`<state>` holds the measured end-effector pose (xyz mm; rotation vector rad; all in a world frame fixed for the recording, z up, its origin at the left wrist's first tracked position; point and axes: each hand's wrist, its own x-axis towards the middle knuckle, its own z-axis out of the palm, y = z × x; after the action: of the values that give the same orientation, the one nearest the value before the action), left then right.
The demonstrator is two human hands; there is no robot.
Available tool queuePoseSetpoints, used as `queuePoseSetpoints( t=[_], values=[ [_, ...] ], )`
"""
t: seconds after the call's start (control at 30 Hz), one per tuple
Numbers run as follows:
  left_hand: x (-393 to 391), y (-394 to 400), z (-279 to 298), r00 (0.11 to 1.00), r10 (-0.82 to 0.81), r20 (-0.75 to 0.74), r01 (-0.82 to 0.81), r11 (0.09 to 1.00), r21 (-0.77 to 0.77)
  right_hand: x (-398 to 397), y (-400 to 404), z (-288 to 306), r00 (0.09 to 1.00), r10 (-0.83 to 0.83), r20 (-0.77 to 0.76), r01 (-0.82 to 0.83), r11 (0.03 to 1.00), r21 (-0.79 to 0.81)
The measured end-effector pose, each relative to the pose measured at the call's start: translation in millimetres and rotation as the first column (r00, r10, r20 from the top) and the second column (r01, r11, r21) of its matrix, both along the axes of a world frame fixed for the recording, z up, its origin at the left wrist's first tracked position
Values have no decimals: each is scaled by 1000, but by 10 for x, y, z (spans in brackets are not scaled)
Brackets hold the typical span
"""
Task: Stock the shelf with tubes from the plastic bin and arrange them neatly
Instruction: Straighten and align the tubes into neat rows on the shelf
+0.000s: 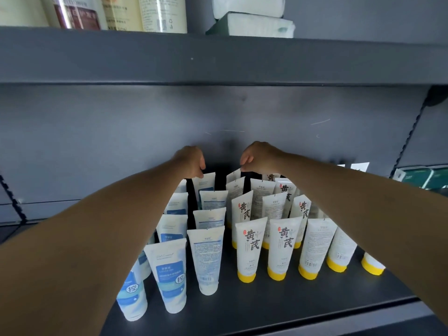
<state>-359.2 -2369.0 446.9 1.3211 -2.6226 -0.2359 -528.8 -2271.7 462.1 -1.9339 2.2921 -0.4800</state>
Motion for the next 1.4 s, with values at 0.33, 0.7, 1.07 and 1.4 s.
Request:
queuePoseSetpoints(
  t=[0.33, 0.7, 1.07, 1.4],
  values=[
    [-79, -125, -130, 989, 14, 144, -12, 1000, -14, 95, -416, -69, 971, -218, -99, 221, 975, 15],
    [-95, -211, -164, 989, 13, 150, -11, 1000, -13, 270, -586, -210, 942, -318, -104, 326, 943, 67],
    [-142, -192, -169, 988, 17, 153, -14, 1000, -16, 287, -633, -241, 954, -292, -74, 298, 950, 94],
    [-148, -186, -177, 988, 46, 150, -44, 999, -19, 112, -626, -329, 972, -218, -90, 225, 971, 85]
  ],
)
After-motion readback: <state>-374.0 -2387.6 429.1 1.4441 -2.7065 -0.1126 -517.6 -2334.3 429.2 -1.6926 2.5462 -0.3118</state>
